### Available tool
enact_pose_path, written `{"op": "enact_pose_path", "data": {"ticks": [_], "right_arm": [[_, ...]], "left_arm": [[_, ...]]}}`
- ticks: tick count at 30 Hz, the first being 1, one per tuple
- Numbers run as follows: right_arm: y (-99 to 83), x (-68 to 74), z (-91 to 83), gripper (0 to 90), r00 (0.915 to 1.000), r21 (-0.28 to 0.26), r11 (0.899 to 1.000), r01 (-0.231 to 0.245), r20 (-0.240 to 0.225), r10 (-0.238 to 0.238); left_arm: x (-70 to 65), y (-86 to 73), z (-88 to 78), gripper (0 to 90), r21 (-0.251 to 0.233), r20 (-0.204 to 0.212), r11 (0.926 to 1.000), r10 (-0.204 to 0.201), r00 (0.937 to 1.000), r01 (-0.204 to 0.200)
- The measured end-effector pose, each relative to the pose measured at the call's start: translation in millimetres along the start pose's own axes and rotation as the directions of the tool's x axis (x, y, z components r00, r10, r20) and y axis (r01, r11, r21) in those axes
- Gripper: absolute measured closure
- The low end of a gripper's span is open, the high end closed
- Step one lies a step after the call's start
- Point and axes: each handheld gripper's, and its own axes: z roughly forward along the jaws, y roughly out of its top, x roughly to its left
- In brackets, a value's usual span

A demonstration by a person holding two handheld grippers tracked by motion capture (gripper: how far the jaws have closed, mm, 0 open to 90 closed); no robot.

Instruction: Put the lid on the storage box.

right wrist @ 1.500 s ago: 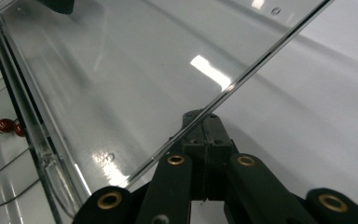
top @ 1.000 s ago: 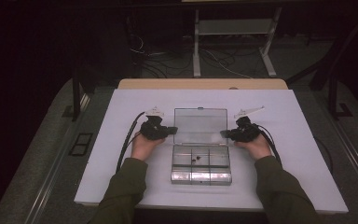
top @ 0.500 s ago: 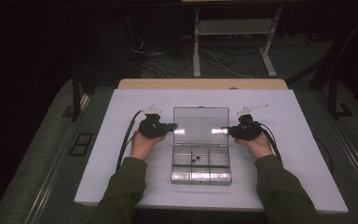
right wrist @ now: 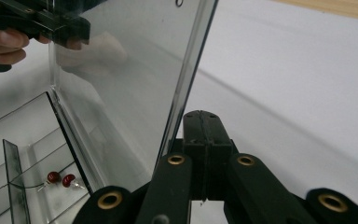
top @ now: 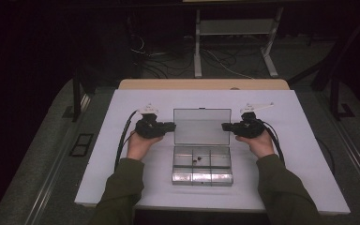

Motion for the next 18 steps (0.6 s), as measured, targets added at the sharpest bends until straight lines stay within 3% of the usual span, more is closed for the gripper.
{"op": "enact_pose_path", "data": {"ticks": [11, 18], "right_arm": [[3.0, 3.6, -4.4, 89.0, 0.9999, -0.016, 1.000, 0.011, 0.002, -0.011], [4.2, 7.2, -7.7, 89.0, 0.9997, -0.026, 0.999, 0.024, 0.006, -0.024]], "left_arm": [[-7.7, -2.6, -25.7, 60.4, 0.005, 0.010, 1.0000, 0.002, 1.0000, -0.002], [-18.0, 0.4, -27.7, 58.9, -0.012, 0.068, 0.9997, 0.023, 0.9974, -0.022]]}}
